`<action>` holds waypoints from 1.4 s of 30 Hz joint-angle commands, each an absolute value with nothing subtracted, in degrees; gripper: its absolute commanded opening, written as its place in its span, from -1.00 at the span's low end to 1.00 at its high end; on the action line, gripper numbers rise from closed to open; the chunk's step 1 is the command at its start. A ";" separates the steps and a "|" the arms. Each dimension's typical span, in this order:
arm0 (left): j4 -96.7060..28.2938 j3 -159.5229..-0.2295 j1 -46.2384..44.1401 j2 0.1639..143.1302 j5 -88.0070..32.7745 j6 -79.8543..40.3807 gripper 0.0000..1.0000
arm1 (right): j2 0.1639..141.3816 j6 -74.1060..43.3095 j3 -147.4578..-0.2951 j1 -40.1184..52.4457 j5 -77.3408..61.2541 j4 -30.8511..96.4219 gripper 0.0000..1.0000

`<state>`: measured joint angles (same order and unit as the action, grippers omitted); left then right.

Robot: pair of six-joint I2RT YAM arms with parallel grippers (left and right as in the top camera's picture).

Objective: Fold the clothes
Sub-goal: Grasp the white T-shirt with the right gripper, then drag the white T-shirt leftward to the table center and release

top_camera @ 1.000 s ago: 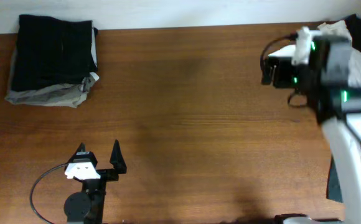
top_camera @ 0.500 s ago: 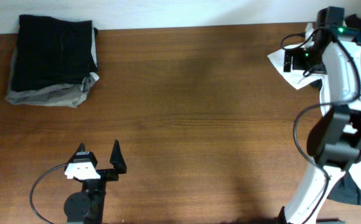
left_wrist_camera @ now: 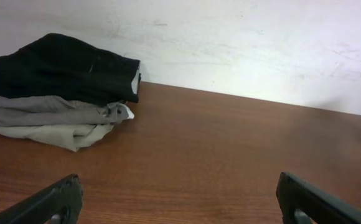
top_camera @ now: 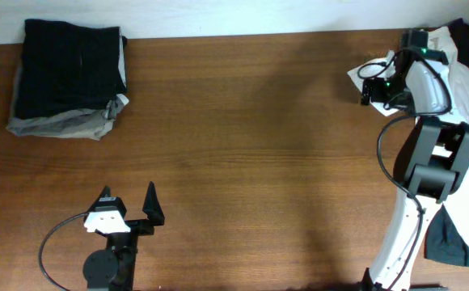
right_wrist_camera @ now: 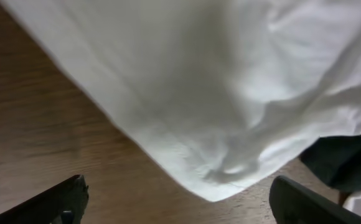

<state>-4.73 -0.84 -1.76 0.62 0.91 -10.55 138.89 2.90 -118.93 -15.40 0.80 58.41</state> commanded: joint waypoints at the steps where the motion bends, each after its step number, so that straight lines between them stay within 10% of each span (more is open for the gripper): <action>1: -4.73 -0.51 -1.72 0.34 1.30 -10.22 0.99 | 140.14 1.02 -119.90 -16.82 0.60 59.18 0.88; 15: -4.73 -0.51 -1.72 0.34 1.30 -10.22 0.98 | 143.74 0.97 -118.63 -16.84 -1.08 59.05 0.57; 24: -4.73 -0.51 -1.72 0.34 1.30 -10.22 0.98 | 143.39 -2.76 -119.70 -16.84 -0.91 58.30 -0.92; 42: -4.73 -0.51 -1.72 0.34 1.30 -10.22 0.98 | 121.89 -3.92 -120.99 5.78 -13.15 64.05 -0.92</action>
<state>-4.73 -0.84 -1.76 0.62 0.93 -10.55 123.48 -3.25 -120.44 -0.12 -2.61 63.68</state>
